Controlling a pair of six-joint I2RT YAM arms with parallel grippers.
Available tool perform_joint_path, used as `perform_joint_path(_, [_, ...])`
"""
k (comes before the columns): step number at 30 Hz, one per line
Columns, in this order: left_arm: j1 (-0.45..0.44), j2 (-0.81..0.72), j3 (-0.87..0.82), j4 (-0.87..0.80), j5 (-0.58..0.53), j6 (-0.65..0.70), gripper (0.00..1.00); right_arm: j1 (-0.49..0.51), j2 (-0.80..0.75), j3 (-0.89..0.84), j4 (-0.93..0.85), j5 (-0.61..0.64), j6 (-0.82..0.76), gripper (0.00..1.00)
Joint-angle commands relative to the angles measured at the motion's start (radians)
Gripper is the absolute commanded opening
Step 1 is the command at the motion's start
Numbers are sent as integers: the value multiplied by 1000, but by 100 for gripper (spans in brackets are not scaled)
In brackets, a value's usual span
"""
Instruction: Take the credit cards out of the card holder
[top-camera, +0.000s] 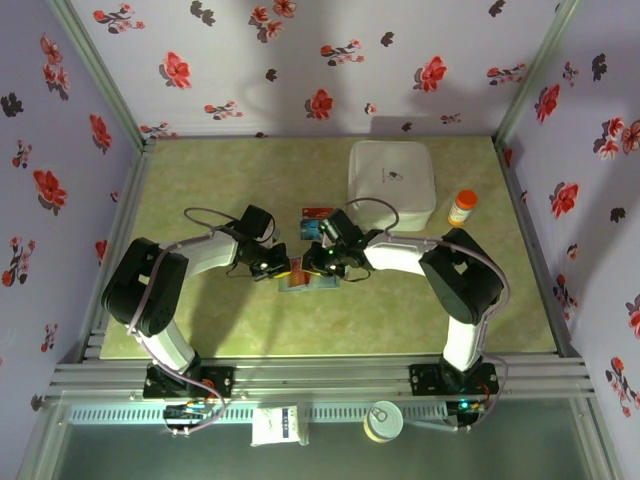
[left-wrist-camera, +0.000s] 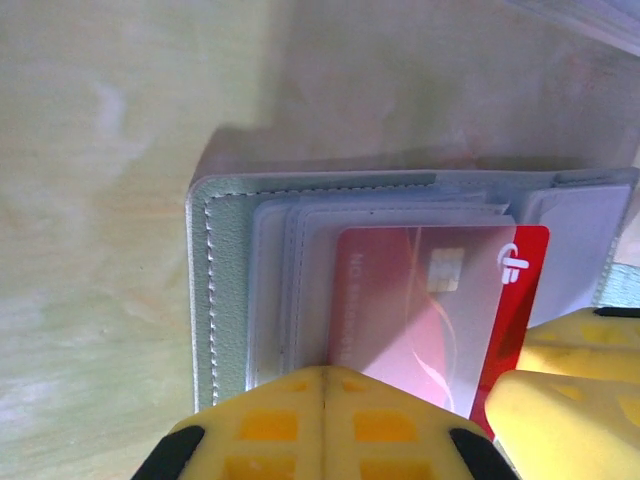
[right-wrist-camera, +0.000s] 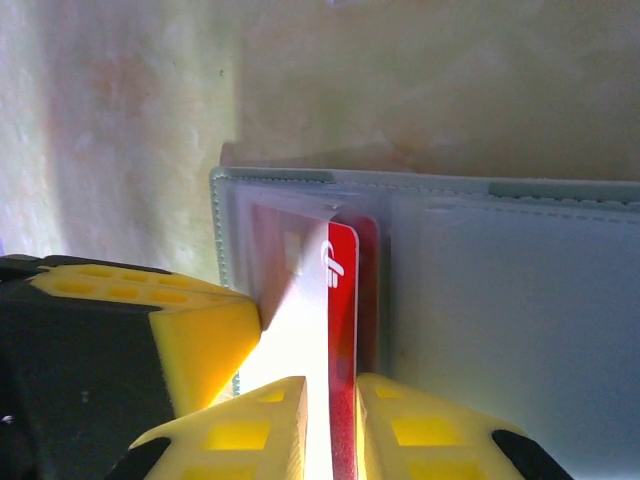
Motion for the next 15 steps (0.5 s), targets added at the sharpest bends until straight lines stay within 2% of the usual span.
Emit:
perform_joint_path(1, [-5,15,-27,-10,-6,-4,2,-8,-31,-20,76,-36,38,18])
perform_joint_path(10, [-5,21,-27,-6,-2,-3,2,-11,-42,-46,91,-24,49,11])
perform_joint_path(15, [-5,21,-25,-8,-4,-1,2,-22,-64,-71,84,-10,48,10])
